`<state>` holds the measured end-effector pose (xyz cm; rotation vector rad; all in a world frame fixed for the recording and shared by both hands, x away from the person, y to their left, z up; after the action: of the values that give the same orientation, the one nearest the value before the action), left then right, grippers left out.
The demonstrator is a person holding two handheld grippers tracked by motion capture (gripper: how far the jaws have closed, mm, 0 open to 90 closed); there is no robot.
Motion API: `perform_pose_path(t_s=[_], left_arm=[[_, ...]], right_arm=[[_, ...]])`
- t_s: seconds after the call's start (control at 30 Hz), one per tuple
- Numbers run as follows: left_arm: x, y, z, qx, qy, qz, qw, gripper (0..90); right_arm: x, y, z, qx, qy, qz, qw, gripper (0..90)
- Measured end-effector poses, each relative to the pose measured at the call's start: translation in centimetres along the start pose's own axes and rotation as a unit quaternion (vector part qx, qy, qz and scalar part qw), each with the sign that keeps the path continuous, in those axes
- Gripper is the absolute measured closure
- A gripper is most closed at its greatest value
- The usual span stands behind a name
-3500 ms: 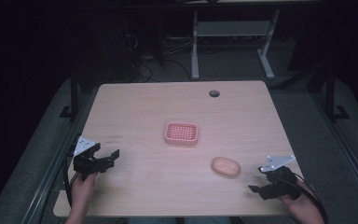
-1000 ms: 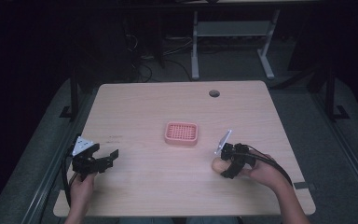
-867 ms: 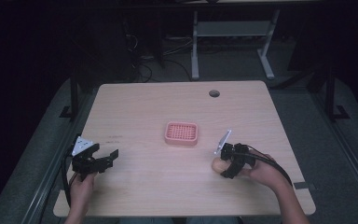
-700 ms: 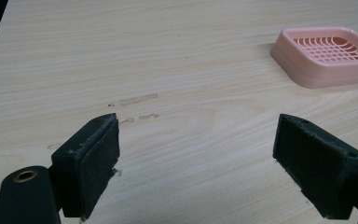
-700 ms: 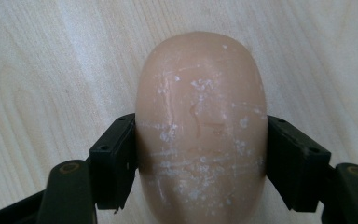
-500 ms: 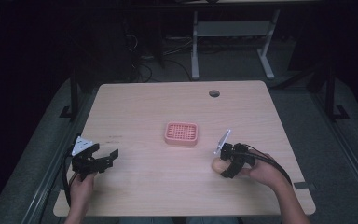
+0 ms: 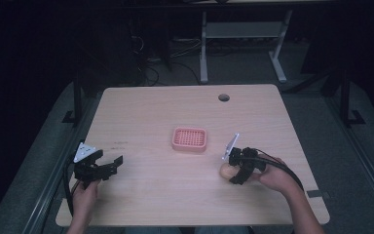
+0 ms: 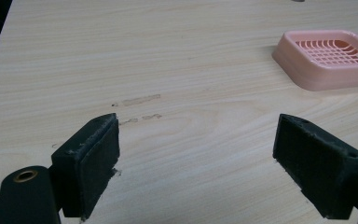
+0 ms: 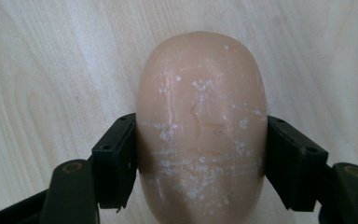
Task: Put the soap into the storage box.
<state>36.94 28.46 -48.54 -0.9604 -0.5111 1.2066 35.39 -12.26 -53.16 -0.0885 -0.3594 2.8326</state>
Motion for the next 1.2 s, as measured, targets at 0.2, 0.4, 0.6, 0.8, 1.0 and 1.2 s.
perform_pose_path(t_s=[0.2, 0.4, 0.6, 0.8, 1.0, 1.2], left_arm=[[-0.1, -0.1, 0.0, -0.005, 0.001, 0.008, 1.0, 14.2], [0.0, -0.1, 0.0, -0.005, 0.0, 0.009, 0.9999, 14.2], [0.1, -0.1, 0.0, -0.007, 0.0, 0.011, 0.9999, 14.2], [0.1, -0.1, 0.1, -0.004, 0.0, 0.012, 0.9999, 14.2], [0.2, -0.1, 0.1, -0.007, -0.001, 0.012, 0.9999, 14.3], [0.2, -0.1, 0.1, -0.007, -0.001, 0.015, 0.9999, 14.3]], right_arm=[[-0.5, -0.9, 0.6, -0.007, 0.003, 0.005, 1.0, 31.8], [-1.0, -2.1, 1.1, -0.02, 0.002, 0.007, 0.9998, 31.8], [-1.6, -3.3, 1.4, -0.025, 0.0, 0.009, 0.9997, 31.8], [-2.1, -4.3, 1.5, -0.032, -0.004, 0.009, 0.9994, 31.8], [-2.5, -5.3, 1.5, -0.036, -0.005, 0.013, 0.9992, 31.8], [-3.0, -6.3, 1.6, -0.045, -0.009, 0.014, 0.9988, 31.8]])
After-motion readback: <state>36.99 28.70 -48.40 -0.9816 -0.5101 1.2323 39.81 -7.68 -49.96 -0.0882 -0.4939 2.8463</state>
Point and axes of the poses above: each handheld gripper's, and its own axes: z roughly backward along the jaws, y roughly out of its underside, x roughly to its left, the point moved 10 cm from there along -z, roughly forward along the jaws, and after that the axes turned 4 degrees about z, right-handed, at the moved point
